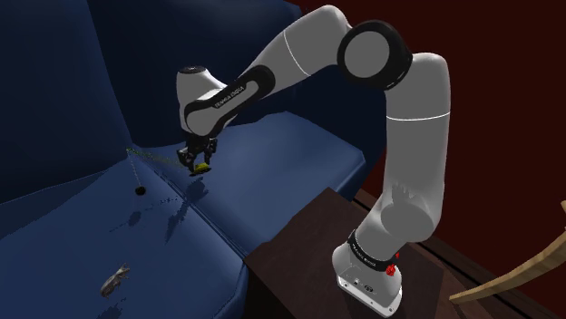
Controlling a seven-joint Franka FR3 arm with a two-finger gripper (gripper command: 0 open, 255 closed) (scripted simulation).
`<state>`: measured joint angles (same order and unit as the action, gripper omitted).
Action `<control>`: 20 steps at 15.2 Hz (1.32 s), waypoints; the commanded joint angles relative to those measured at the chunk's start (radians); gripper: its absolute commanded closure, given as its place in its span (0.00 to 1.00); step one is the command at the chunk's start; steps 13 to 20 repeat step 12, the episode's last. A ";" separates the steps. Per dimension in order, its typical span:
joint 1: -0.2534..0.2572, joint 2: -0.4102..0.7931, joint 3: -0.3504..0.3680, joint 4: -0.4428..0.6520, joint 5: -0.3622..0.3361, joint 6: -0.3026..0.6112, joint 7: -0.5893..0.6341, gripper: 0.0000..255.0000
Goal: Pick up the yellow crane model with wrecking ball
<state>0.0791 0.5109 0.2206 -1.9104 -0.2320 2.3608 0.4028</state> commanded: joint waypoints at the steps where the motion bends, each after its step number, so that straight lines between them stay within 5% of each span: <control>1: -0.004 -0.019 0.004 -0.001 0.007 -0.018 -0.006 1.00; 10: -0.015 -0.099 0.021 0.013 0.037 -0.109 -0.029 1.00; 20: -0.015 -0.100 0.022 0.013 0.038 -0.110 -0.029 1.00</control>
